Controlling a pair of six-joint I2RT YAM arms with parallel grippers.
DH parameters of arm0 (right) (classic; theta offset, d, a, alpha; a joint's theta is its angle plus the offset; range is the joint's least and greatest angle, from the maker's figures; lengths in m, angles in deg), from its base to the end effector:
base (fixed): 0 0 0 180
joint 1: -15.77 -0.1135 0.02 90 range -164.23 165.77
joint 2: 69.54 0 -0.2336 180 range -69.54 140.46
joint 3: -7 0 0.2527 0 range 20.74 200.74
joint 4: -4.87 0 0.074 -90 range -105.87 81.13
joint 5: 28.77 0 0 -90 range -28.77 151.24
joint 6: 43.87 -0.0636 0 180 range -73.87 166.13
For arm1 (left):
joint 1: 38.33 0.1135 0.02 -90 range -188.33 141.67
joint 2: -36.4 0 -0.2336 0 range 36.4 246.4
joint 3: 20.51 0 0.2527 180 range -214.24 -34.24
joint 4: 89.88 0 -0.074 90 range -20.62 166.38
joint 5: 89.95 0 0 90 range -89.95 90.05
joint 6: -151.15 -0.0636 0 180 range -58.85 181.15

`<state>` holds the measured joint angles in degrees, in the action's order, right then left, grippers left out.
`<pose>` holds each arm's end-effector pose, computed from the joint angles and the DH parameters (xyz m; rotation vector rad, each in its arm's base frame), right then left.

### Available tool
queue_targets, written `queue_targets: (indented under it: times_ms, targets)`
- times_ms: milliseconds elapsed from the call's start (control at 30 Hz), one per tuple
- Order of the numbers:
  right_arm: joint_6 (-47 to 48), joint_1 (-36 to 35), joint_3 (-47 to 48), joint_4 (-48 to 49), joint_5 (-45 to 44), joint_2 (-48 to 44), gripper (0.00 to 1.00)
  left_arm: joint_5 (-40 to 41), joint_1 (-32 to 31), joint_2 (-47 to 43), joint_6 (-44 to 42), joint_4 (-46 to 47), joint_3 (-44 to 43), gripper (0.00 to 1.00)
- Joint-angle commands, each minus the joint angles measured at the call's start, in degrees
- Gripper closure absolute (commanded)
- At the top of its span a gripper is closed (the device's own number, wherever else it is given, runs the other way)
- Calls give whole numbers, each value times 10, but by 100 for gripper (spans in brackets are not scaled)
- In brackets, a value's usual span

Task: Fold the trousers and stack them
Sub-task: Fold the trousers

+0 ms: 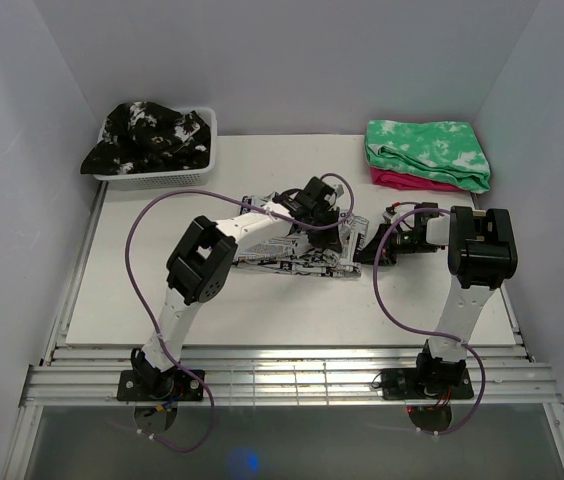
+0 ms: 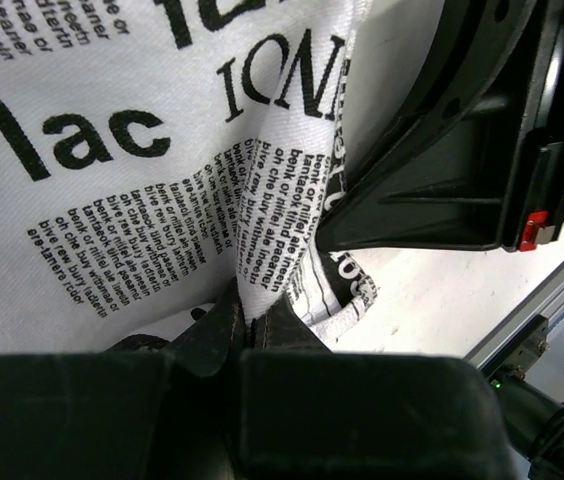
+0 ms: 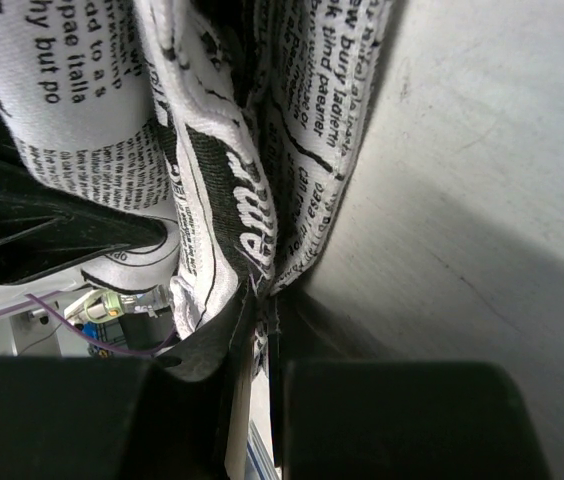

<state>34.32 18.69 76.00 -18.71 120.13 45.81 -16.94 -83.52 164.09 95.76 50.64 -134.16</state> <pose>0.3335 0.0375 0.0414 0.0732 2.5261 1.4500 0.3308 -0.3594 0.1286 0.3816 2.6787 -0.8809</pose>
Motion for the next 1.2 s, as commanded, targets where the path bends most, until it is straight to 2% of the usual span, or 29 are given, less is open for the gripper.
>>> queue_targets:
  times_ms: [0, 500, 567, 633, 667, 733, 767, 833, 933, 1100, 1167]
  targets:
    - [11, -5, -10, 10, -26, 5, 92, -27, -12, -65, 21, 1, -19, 100]
    - [22, -5, -10, 2, -35, -1, 92, -45, -10, -58, 25, 6, -47, 100]
    - [22, -6, -9, 3, -34, -1, 92, -47, -12, -46, 25, 9, -49, 77]
    - [22, -7, -6, 2, -30, -2, 92, -47, -12, -28, 32, -3, -60, 60]
    - [23, -7, -5, 0, -29, -6, 92, -44, -12, -15, 31, -5, -58, 45]
    - [29, -7, 3, -12, -27, -9, 89, -41, -10, -7, 31, -5, -50, 30]
    - [39, -7, 5, -17, -26, -13, 87, -41, -7, -6, 32, -4, -46, 19]
    - [49, -6, 16, -39, -26, -16, 83, -52, -3, -11, 32, 1, -41, 14]
    - [68, -2, 24, -67, -23, -35, 77, -62, 6, -47, 7, 6, -27, 13]
    - [110, 28, 58, -133, -16, -75, 69, -71, 49, -126, -18, -11, 51, 13]
    - [115, 36, 66, -163, -16, -100, 61, -69, 69, -166, -38, -14, 76, 13]
